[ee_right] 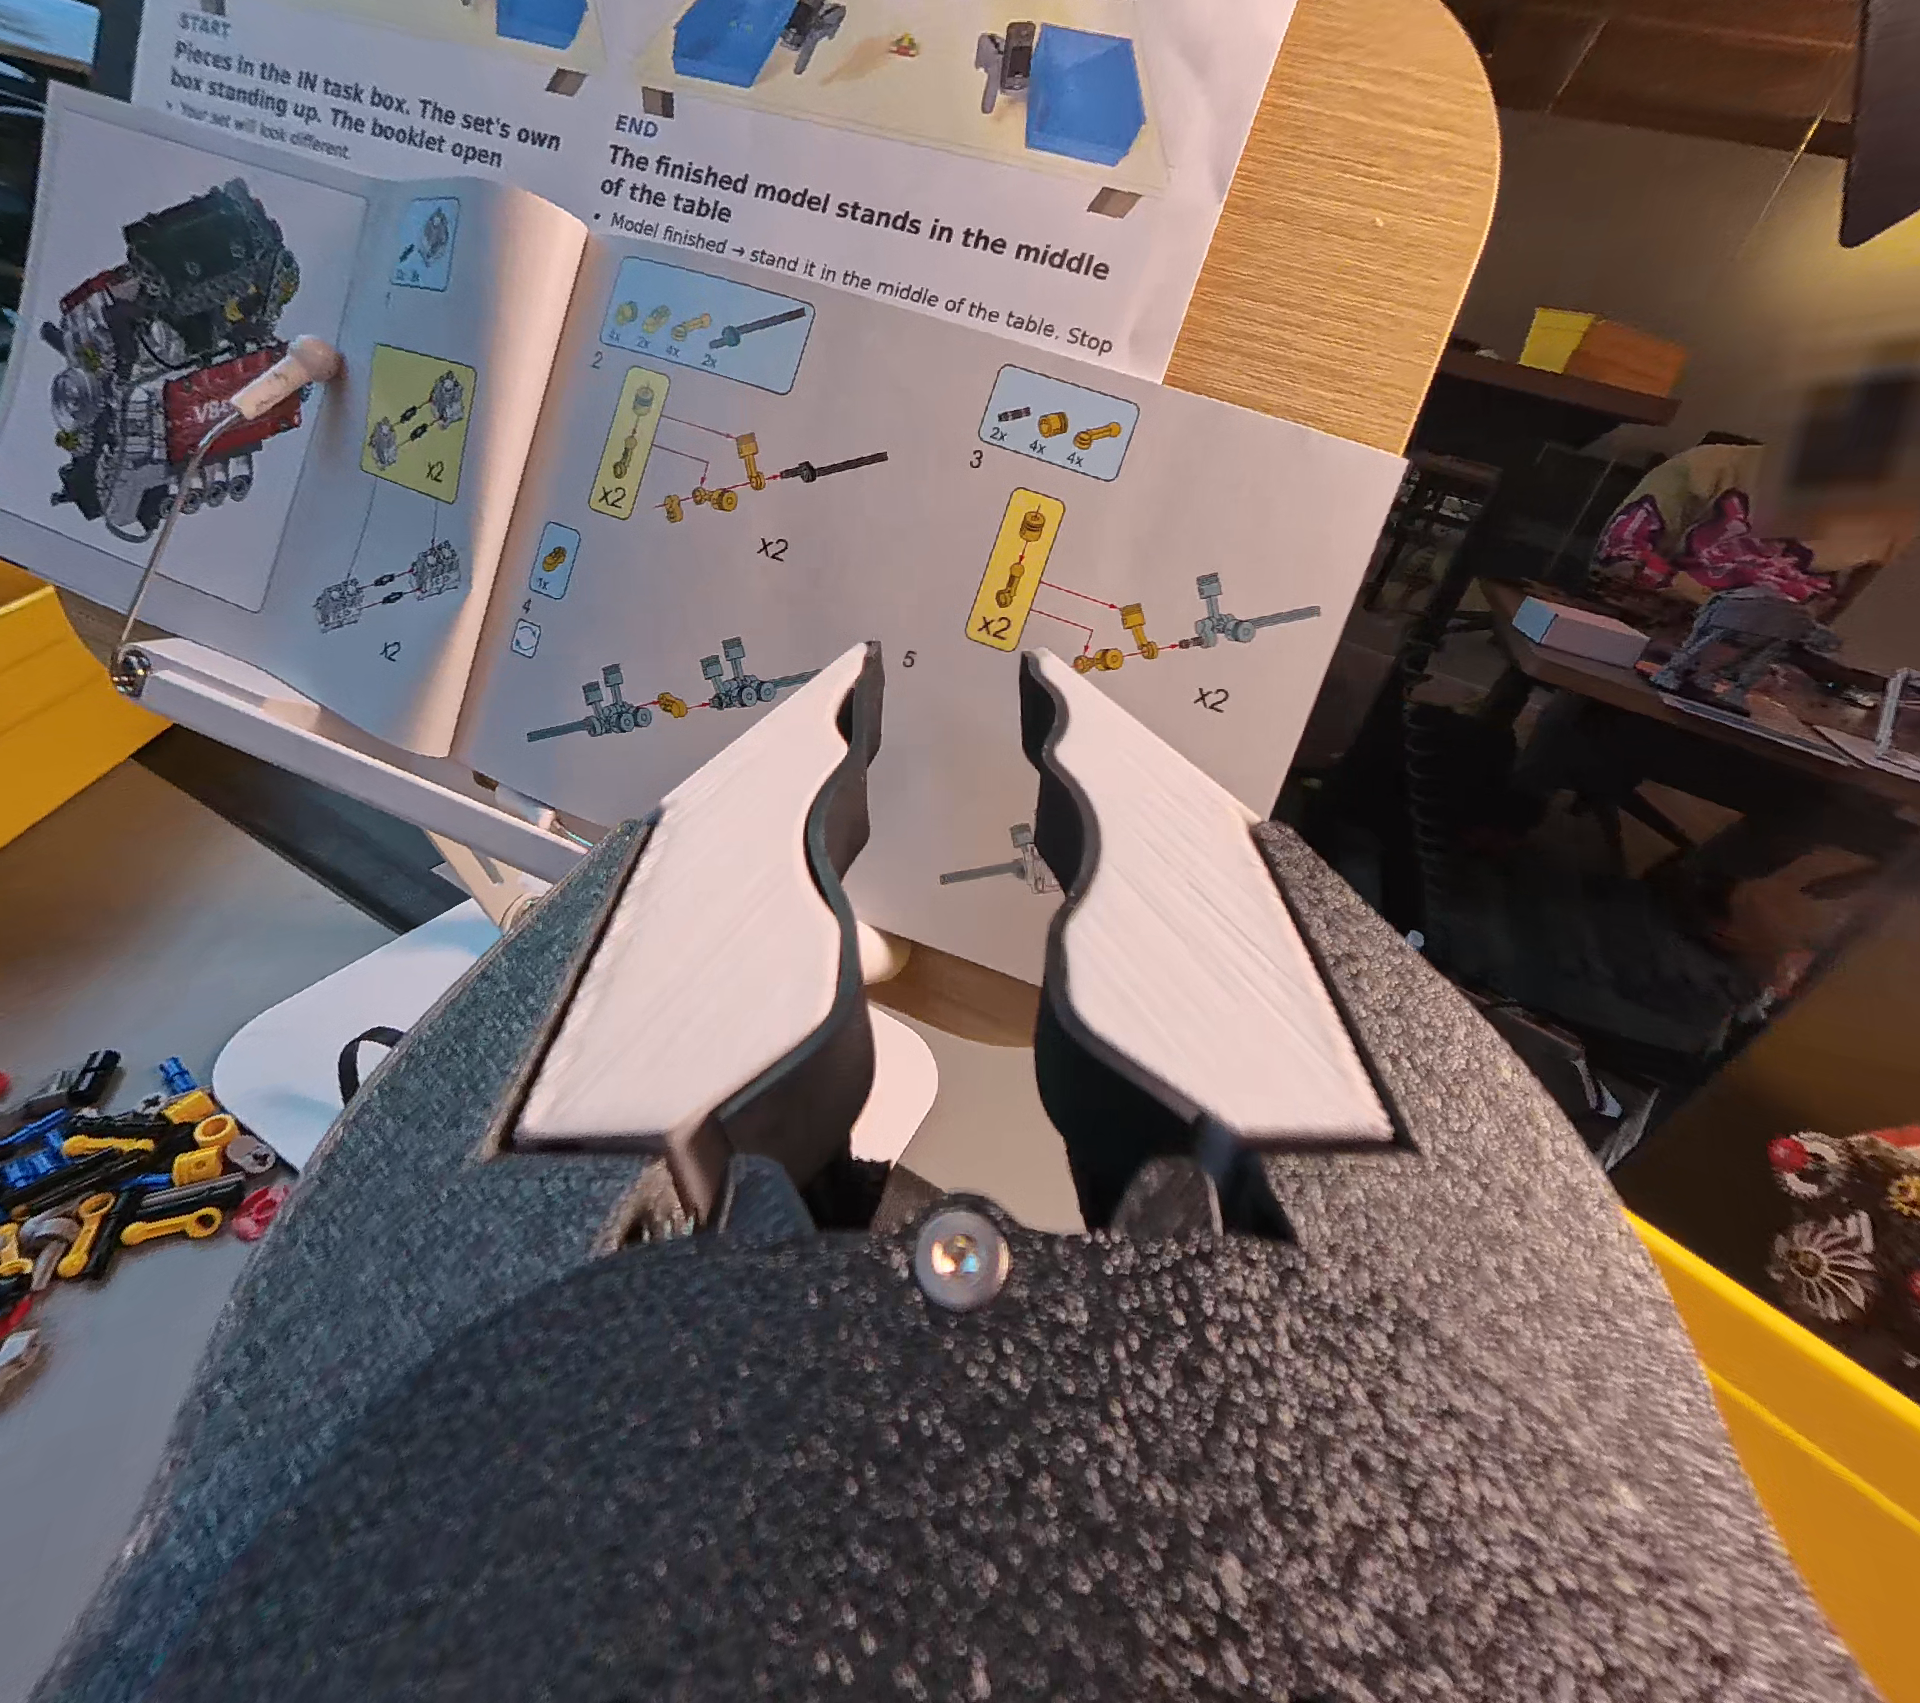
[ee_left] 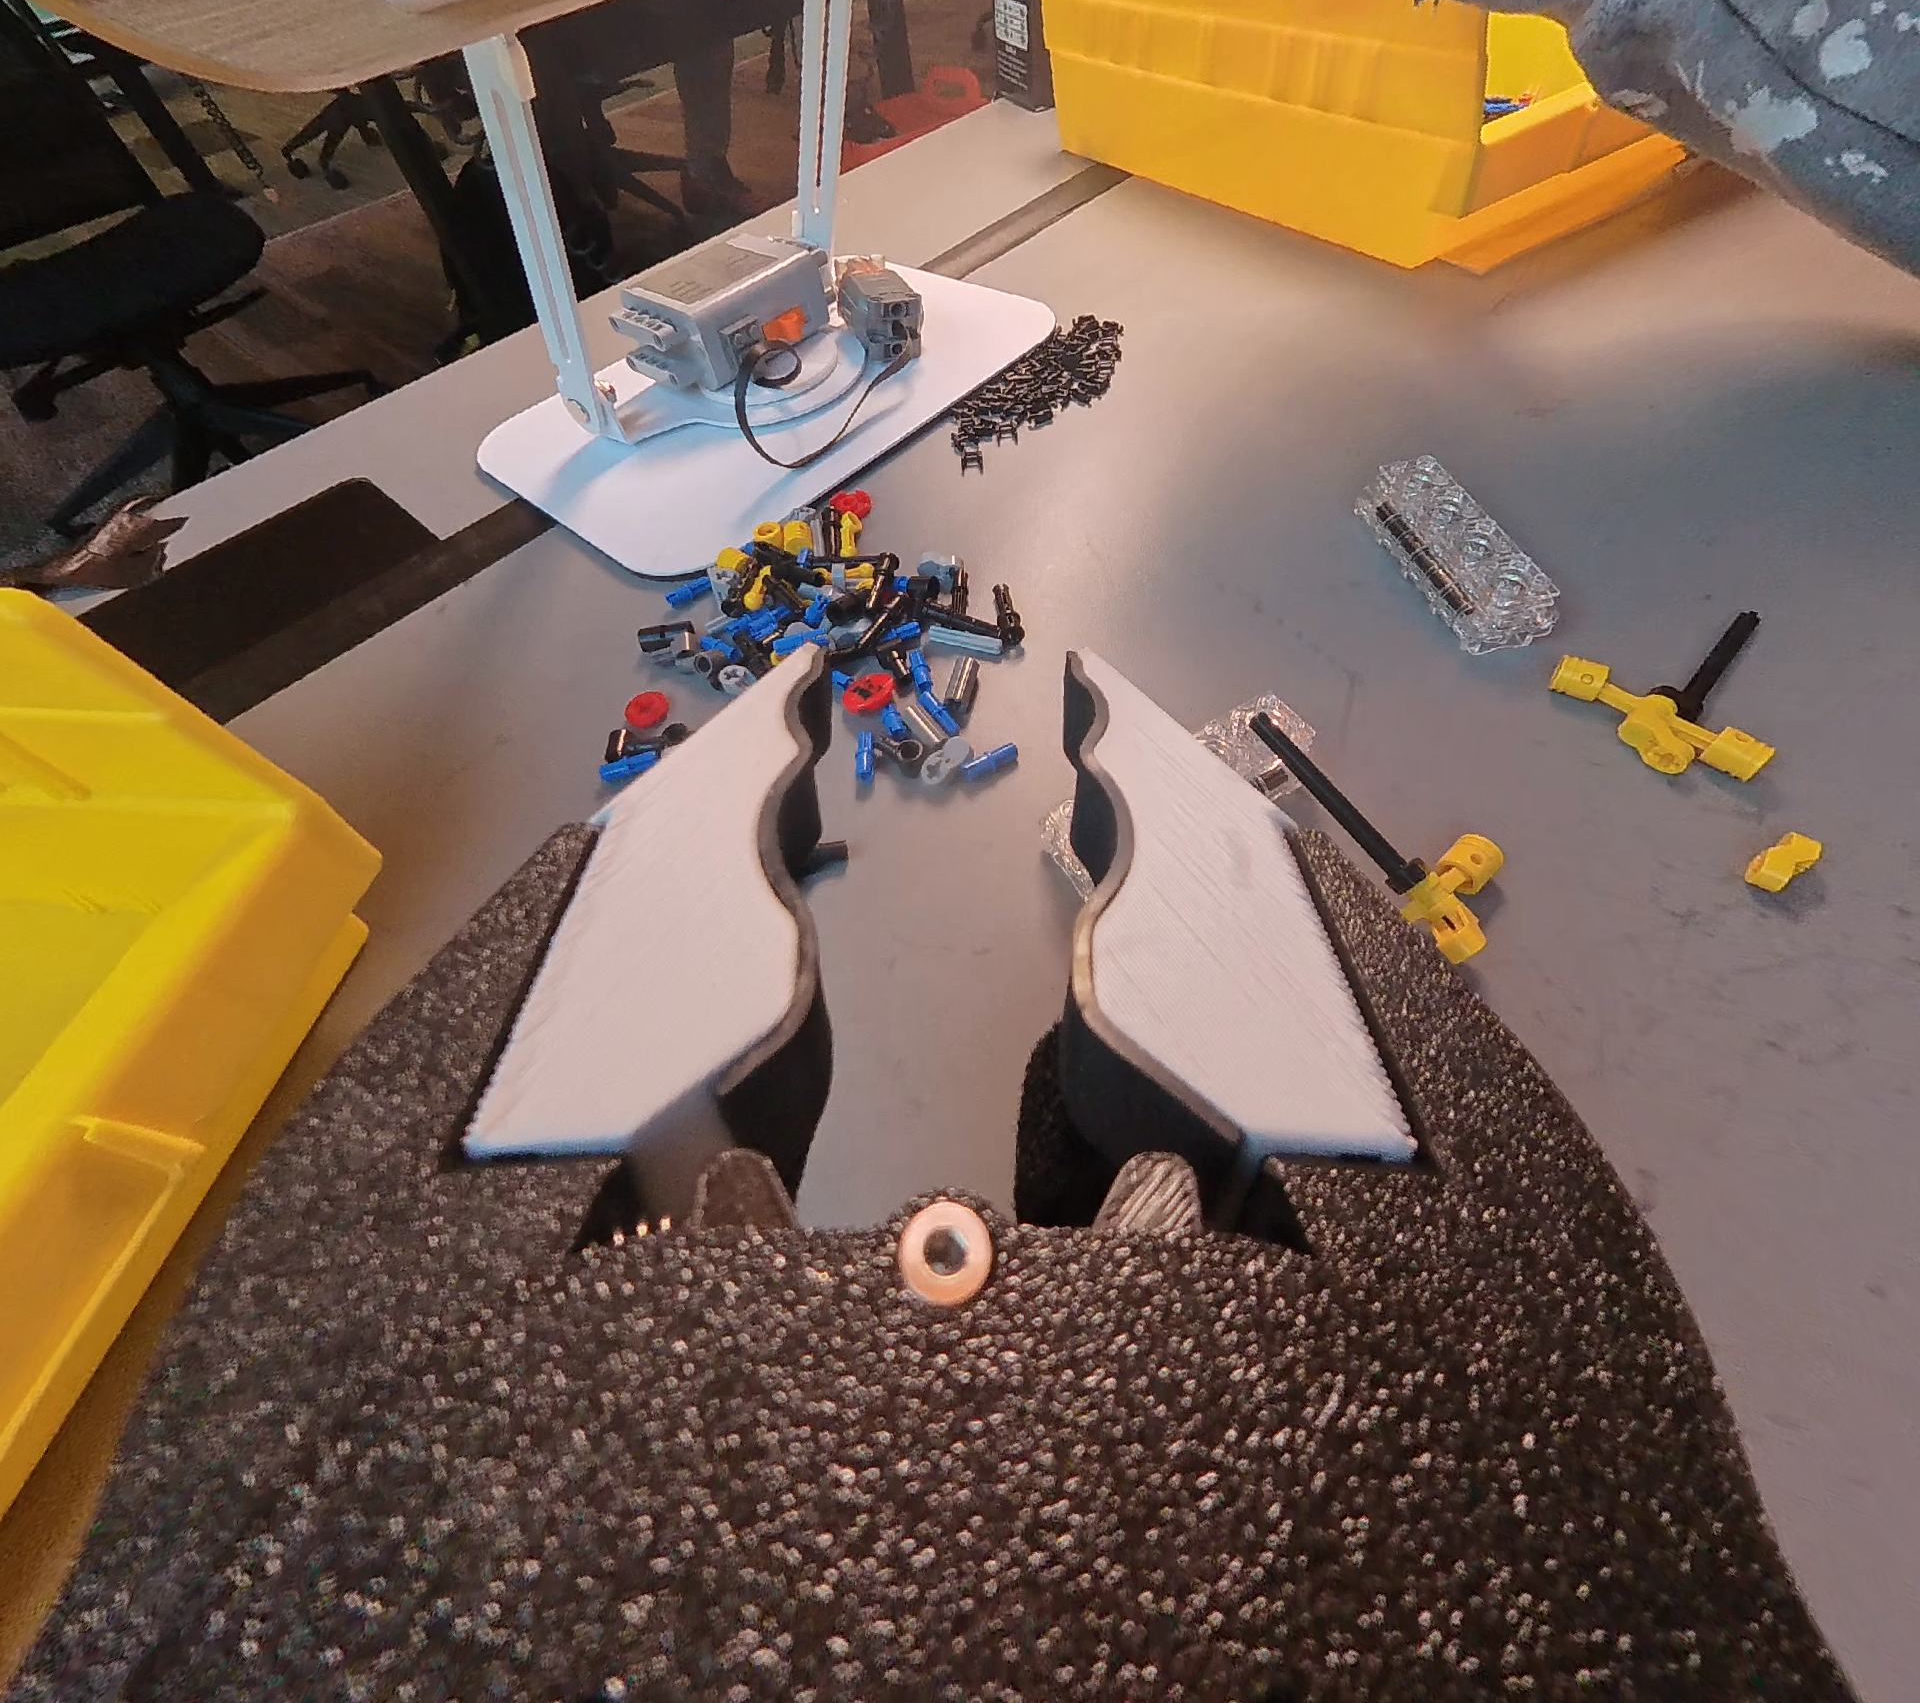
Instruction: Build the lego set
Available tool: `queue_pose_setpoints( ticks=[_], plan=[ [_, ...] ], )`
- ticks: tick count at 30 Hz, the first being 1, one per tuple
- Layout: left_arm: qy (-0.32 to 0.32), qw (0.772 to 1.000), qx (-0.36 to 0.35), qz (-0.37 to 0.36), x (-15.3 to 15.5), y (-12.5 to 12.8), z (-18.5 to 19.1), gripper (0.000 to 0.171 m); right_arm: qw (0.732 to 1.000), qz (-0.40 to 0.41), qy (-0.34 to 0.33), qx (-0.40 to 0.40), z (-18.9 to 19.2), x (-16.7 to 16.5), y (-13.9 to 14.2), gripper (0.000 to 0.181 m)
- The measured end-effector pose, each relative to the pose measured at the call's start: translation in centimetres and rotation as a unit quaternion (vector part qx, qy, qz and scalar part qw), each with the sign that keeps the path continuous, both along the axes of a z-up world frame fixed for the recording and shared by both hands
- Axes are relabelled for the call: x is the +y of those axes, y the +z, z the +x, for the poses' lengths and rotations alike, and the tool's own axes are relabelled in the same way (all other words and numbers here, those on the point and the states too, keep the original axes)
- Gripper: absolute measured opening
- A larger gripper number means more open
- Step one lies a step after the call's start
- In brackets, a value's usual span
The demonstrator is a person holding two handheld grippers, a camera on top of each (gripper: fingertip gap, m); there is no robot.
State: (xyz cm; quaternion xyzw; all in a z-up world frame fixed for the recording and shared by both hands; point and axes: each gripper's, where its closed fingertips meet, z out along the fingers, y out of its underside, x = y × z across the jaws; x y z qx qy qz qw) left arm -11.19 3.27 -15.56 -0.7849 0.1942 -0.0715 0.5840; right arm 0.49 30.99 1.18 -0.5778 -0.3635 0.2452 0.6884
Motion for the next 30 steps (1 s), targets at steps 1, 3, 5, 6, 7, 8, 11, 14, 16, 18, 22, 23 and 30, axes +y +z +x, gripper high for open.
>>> queue_pose_setpoints(
  ticks=[1, 3, 5, 6, 7, 8, 11, 14, 16, 18, 22, 23, 30],
  plan=[
    [-0.001, 1.000, 0.001, -0.001, 0.0, 0.0, 0.0, 0.045, 1.000, 0.000, 0.000, 0.001, 0.1, 0.0, 0.1, 0.026],
    [-0.005, 1.000, 0.003, -0.003, 0.0, -0.1, 0.2, 0.045, 1.000, -0.003, 0.000, 0.003, 0.2, 0.0, 0.3, 0.026],
    [-0.016, 1.000, 0.007, -0.008, -0.2, -0.3, 0.5, 0.045, 1.000, -0.005, 0.001, 0.004, 0.3, -0.2, 0.3, 0.026],
    [-0.025, 1.000, 0.009, -0.011, -0.3, -0.4, 0.8, 0.045, 1.000, -0.006, 0.001, 0.001, 0.2, -0.3, 0.2, 0.026],
    [-0.038, 0.999, 0.009, -0.017, -0.6, -0.6, 1.1, 0.045, 1.000, -0.008, 0.001, -0.004, 0.2, -0.4, 0.0, 0.026],
    [-0.053, 0.998, 0.005, -0.026, -0.9, -0.7, 1.5, 0.045, 1.000, -0.009, 0.000, -0.008, 0.3, -0.5, -0.1, 0.026],
    [-0.124, 0.990, -0.037, -0.062, -2.7, -0.7, 3.2, 0.045, 1.000, -0.013, 0.000, -0.013, 0.8, -0.9, -0.3, 0.026],
    [-0.204, 0.969, -0.076, -0.113, -4.8, -0.7, 5.2, 0.051, 1.000, -0.019, 0.003, -0.022, 1.3, -1.4, -0.5, 0.027],
    [-0.235, 0.959, -0.067, -0.145, -5.9, -1.7, 6.1, 0.056, 0.999, -0.031, 0.021, -0.032, 1.3, -2.4, -0.8, 0.029],
    [-0.248, 0.954, -0.036, -0.162, -6.4, -2.8, 6.7, 0.058, 0.997, -0.045, 0.041, -0.048, 1.1, -3.7, -1.4, 0.033],
    [-0.255, 0.950, 0.015, -0.181, -6.9, -4.2, 7.2, 0.059, 0.991, -0.058, 0.081, -0.088, 0.7, -7.7, -3.5, 0.042],
    [-0.254, 0.949, 0.027, -0.185, -7.0, -4.6, 7.1, 0.059, 0.991, -0.054, 0.085, -0.092, 0.8, -8.8, -3.7, 0.042],
    [-0.255, 0.941, 0.083, -0.208, -7.5, -6.4, 7.1, 0.042, 0.983, -0.031, 0.140, -0.113, 1.4, -16.6, -5.1, 0.044]
  ],
)
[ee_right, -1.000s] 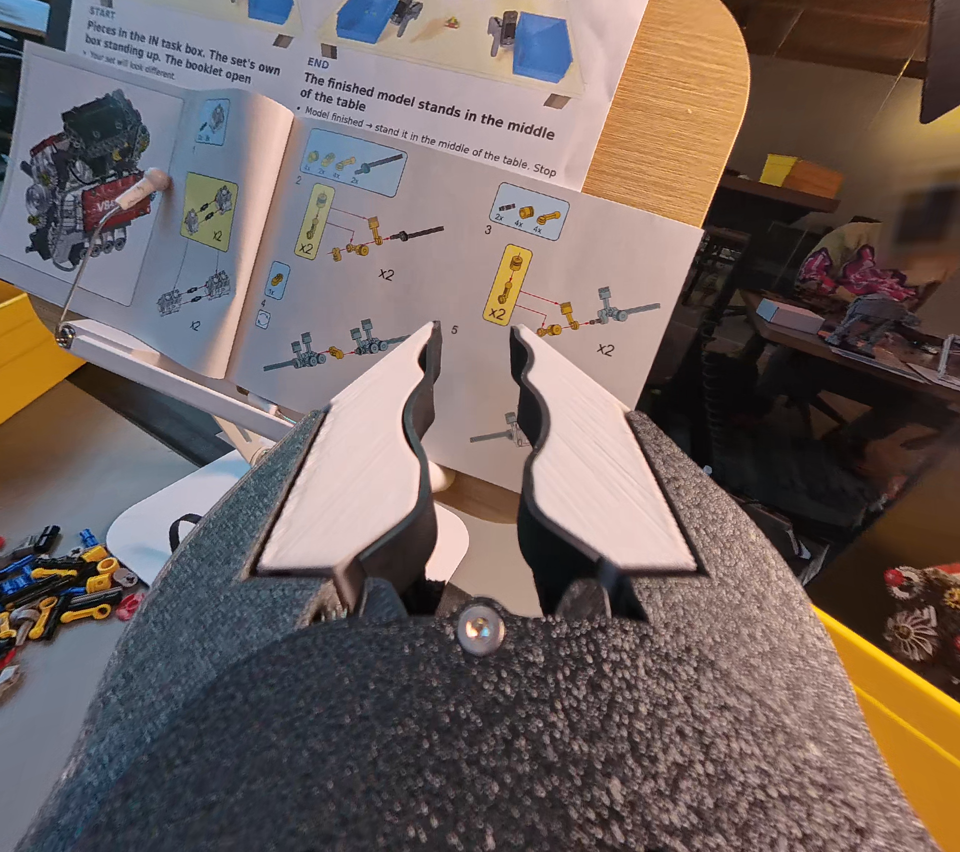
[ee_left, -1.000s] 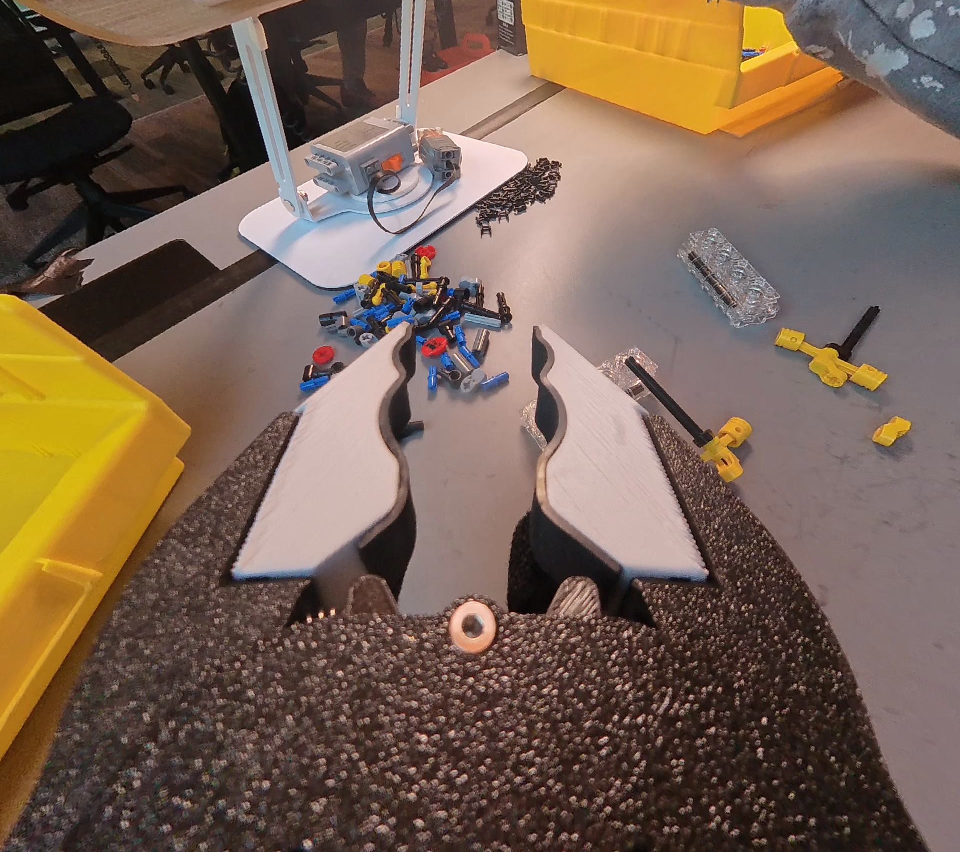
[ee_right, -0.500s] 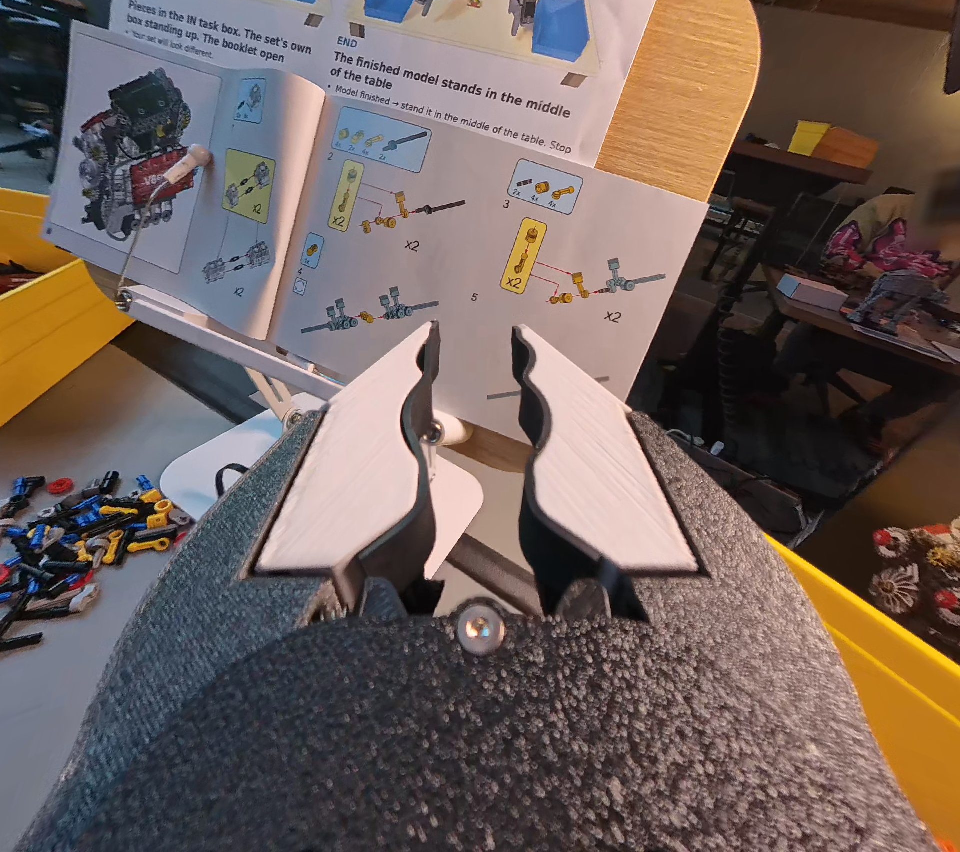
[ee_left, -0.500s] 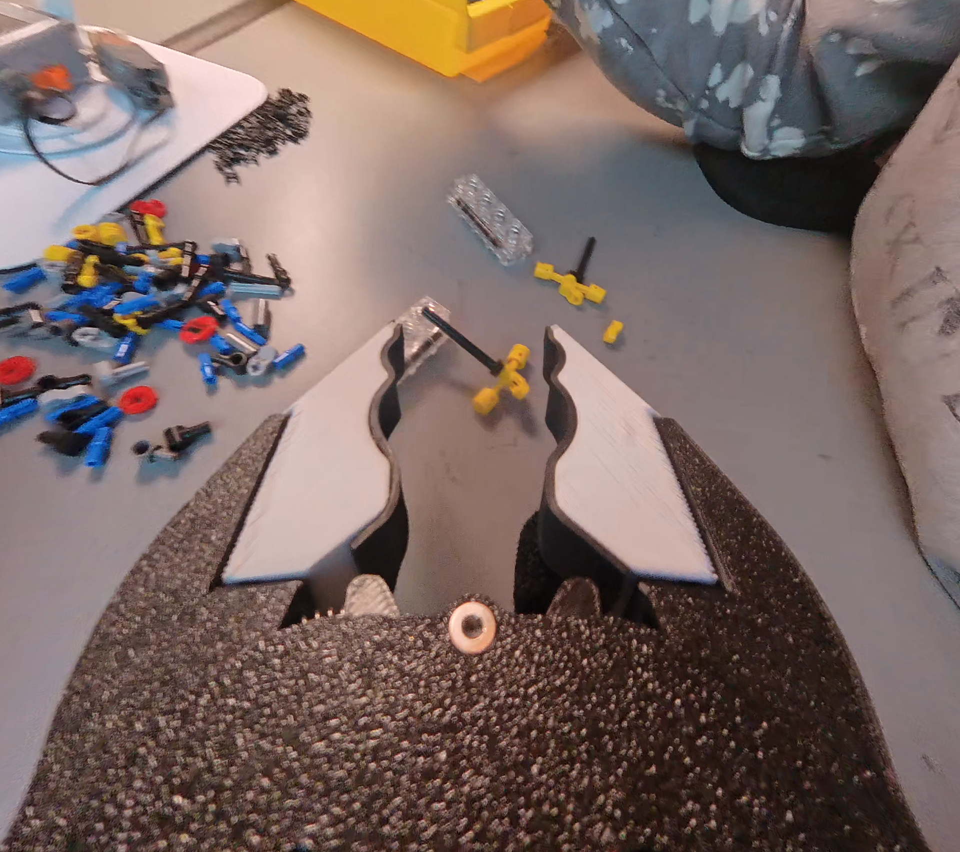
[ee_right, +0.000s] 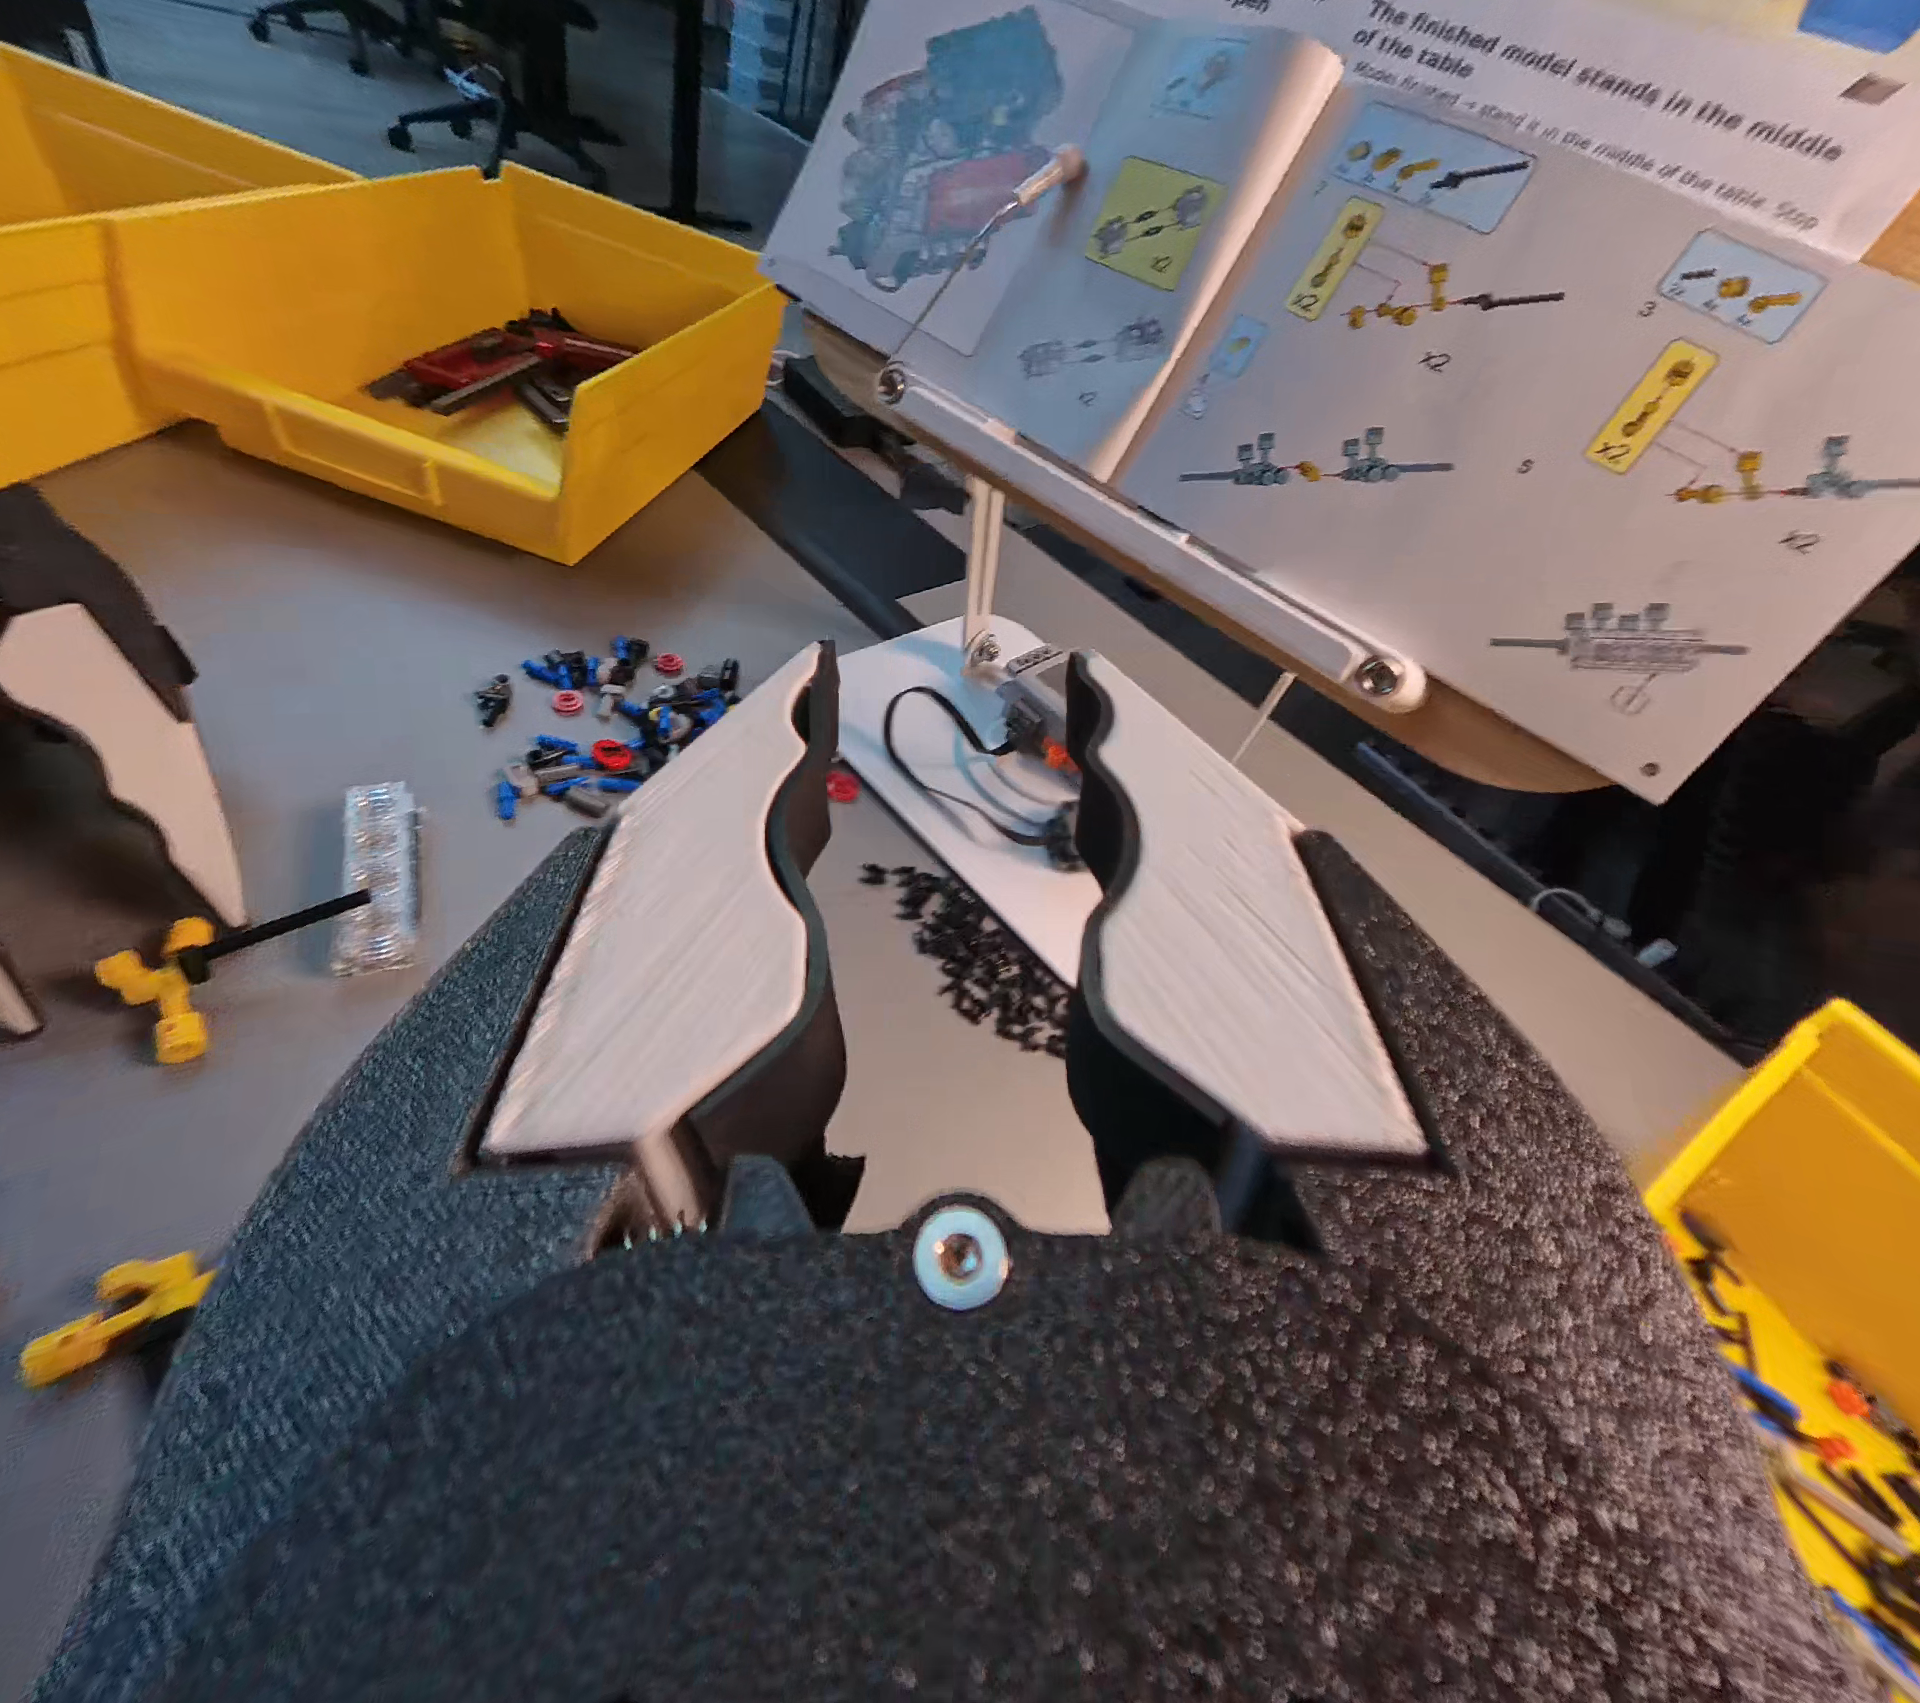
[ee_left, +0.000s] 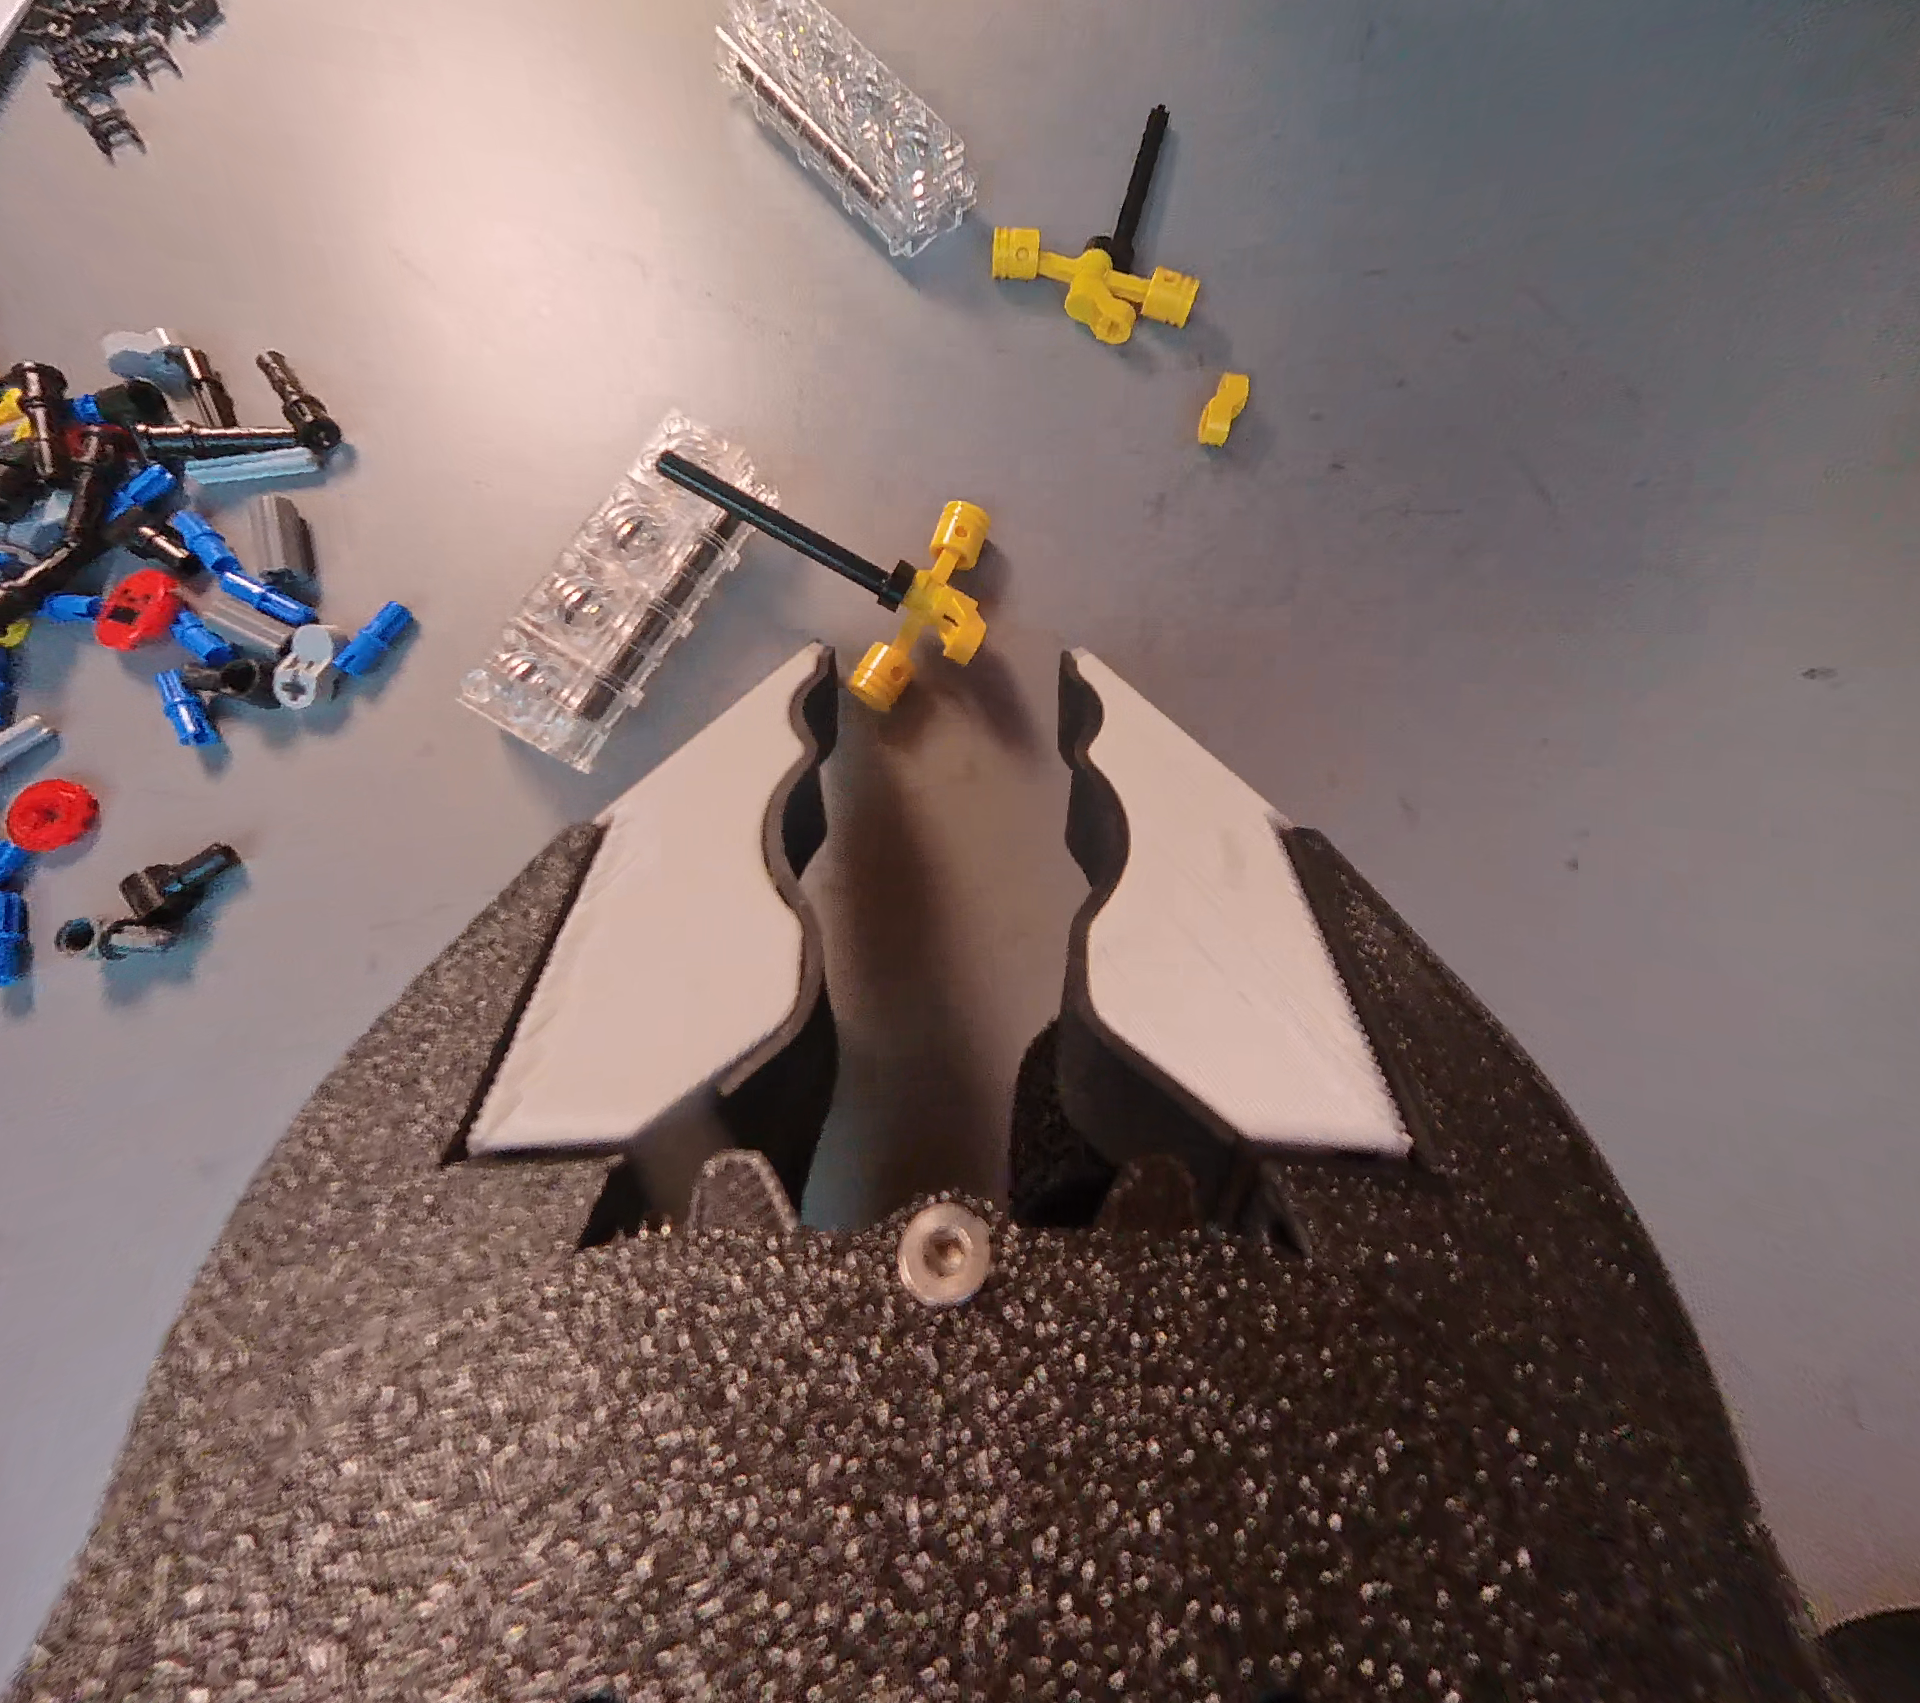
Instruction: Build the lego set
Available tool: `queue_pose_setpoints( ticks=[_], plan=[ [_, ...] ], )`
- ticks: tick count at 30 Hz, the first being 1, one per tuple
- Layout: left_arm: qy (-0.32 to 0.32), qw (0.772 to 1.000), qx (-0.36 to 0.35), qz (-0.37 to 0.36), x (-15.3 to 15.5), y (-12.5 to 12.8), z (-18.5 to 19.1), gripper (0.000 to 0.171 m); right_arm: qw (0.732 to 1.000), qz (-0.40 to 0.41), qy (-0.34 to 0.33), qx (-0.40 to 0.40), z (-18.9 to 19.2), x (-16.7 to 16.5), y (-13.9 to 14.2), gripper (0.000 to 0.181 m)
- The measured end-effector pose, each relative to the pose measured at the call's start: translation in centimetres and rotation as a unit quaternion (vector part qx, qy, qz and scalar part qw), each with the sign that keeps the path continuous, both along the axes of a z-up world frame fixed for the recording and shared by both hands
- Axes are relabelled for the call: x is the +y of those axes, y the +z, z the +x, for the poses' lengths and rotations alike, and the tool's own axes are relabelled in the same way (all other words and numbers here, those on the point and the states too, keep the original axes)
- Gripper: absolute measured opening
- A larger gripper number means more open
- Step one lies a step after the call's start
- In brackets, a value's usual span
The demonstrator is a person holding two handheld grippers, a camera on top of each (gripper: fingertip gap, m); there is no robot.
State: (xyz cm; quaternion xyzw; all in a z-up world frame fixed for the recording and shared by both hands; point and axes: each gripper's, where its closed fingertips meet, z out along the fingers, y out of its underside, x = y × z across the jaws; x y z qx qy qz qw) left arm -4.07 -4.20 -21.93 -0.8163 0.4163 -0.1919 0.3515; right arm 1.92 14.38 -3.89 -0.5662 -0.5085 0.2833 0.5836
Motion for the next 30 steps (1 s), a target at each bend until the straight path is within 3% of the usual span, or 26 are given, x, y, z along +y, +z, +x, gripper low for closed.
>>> queue_pose_setpoints(
  ticks=[5, 8, 15, 20, 30],
  plan=[
    [-0.002, 1.000, 0.008, -0.002, -0.1, -0.2, -0.1, 0.031, 0.992, -0.086, 0.041, -0.078, 1.0, -3.3, -7.3, 0.057],
    [-0.007, 1.000, 0.009, -0.003, -0.3, -0.2, -0.3, 0.025, 0.980, -0.109, 0.103, -0.133, 1.3, -6.0, -10.5, 0.061],
    [0.012, 1.000, 0.004, -0.001, -0.1, 0.1, -2.3, 0.014, 0.910, -0.129, 0.275, -0.283, 3.8, -13.0, -15.6, 0.053],
    [0.026, 0.999, -0.024, 0.009, 0.4, 0.9, -2.7, 0.014, 0.884, -0.126, 0.302, -0.334, 4.8, -14.3, -17.3, 0.041],
    [0.066, 0.992, -0.082, 0.063, 2.3, 3.2, -2.8, 0.022, 0.876, -0.109, 0.312, -0.350, 5.0, -14.8, -18.1, 0.011]
  ],
)
